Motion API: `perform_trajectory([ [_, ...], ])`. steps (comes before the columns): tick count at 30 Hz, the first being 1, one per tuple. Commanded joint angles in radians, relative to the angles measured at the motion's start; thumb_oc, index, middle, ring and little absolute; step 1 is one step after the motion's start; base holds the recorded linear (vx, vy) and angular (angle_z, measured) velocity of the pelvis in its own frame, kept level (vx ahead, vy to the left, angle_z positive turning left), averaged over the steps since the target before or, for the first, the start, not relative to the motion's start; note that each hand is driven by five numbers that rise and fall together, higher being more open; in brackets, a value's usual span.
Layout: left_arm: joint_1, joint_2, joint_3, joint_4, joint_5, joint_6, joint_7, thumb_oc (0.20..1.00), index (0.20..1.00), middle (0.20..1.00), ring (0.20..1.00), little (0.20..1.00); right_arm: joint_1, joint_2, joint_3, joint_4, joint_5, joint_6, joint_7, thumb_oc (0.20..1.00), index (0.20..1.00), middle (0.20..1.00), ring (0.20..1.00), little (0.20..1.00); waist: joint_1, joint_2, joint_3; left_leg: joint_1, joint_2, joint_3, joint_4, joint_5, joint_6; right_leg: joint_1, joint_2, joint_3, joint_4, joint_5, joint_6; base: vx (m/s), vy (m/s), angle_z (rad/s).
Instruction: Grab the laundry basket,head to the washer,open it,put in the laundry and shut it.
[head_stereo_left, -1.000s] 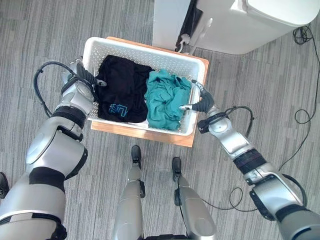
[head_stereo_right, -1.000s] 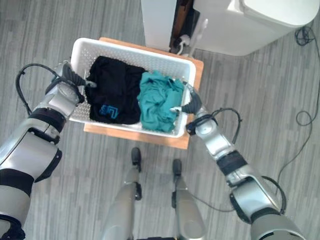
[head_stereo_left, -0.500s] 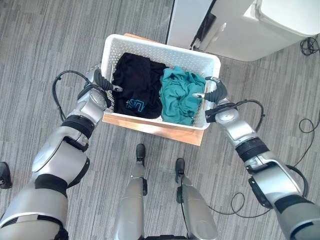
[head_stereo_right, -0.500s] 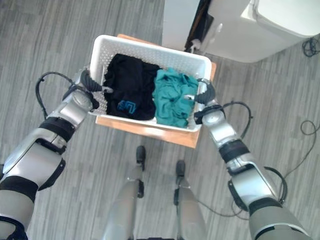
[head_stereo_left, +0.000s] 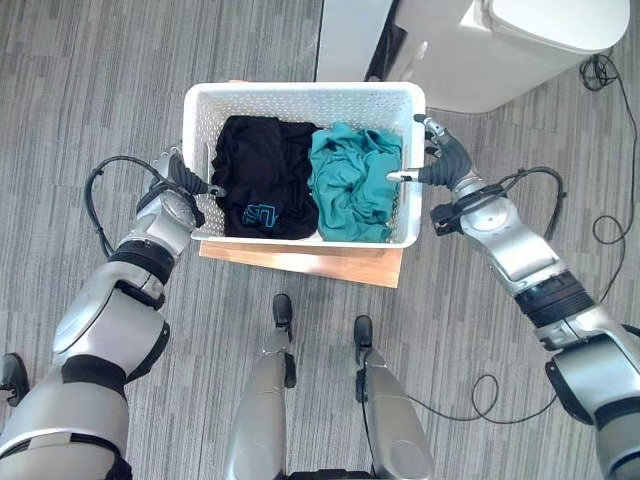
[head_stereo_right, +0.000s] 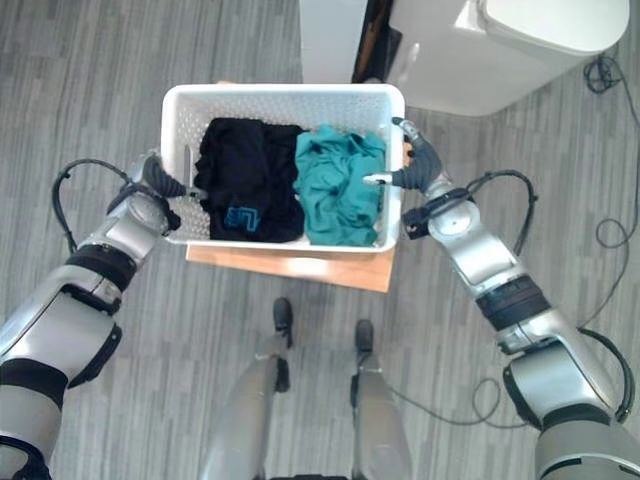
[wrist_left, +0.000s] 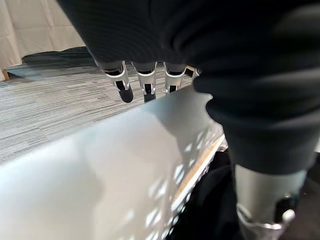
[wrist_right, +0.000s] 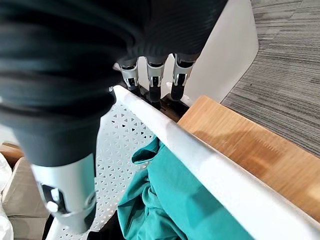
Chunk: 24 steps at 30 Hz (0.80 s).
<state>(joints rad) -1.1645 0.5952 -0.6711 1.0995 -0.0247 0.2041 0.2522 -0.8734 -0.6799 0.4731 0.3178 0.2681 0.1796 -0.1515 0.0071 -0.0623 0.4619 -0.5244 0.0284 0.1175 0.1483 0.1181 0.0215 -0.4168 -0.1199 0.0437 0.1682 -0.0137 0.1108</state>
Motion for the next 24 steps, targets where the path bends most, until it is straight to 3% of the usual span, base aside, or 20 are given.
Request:
perform_trajectory([
  [1,0.009,-0.129,-0.009,0.036,-0.01,-0.043,-0.071,1.0,1.0,1.0,1.0,1.0,-0.011,-0.004,-0.089,-0.16,0.056,-0.119,0.007,1.0,1.0,1.0,1.0,1.0,-0.014,-0.002,0.021,-0.046,0.018,-0.109,0.186,-0.225,-0.019,-0.035,-0.075,-0.052,-0.026,0.083,0.036,0.01,-0.005,-0.04],
  [11,0.032,-0.126,0.016,-0.057,0.01,-0.029,-0.064,1.0,1.0,1.0,1.0,1.0,0.152,0.048,-0.105,-0.112,-0.008,-0.078,0.038,1.0,1.0,1.0,1.0,1.0,-0.011,0.015,0.016,-0.062,0.005,-0.125,0.186,-0.224,-0.02,-0.042,-0.08,-0.054,-0.024,0.075,0.028,0.0,0.0,0.0],
  [18,0.076,-0.125,0.038,-0.137,-0.001,-0.023,-0.029,1.0,1.0,1.0,1.0,1.0,0.136,0.266,-0.158,0.123,0.072,-0.116,-0.133,1.0,1.0,1.0,1.0,1.0,0.014,0.071,0.022,-0.077,-0.017,-0.112,0.19,-0.222,-0.017,-0.062,-0.098,-0.034,-0.02,0.076,0.026,0.0,0.012,0.0],
  [24,0.096,-0.147,0.058,-0.168,0.002,-0.017,-0.011,1.0,1.0,1.0,1.0,1.0,0.076,0.319,-0.205,0.136,0.145,-0.153,-0.198,1.0,1.0,1.0,1.0,1.0,0.028,0.102,0.017,-0.093,-0.034,-0.097,0.203,-0.228,-0.009,-0.069,-0.115,-0.028,-0.027,0.085,0.031,-0.01,0.054,-0.02],
])
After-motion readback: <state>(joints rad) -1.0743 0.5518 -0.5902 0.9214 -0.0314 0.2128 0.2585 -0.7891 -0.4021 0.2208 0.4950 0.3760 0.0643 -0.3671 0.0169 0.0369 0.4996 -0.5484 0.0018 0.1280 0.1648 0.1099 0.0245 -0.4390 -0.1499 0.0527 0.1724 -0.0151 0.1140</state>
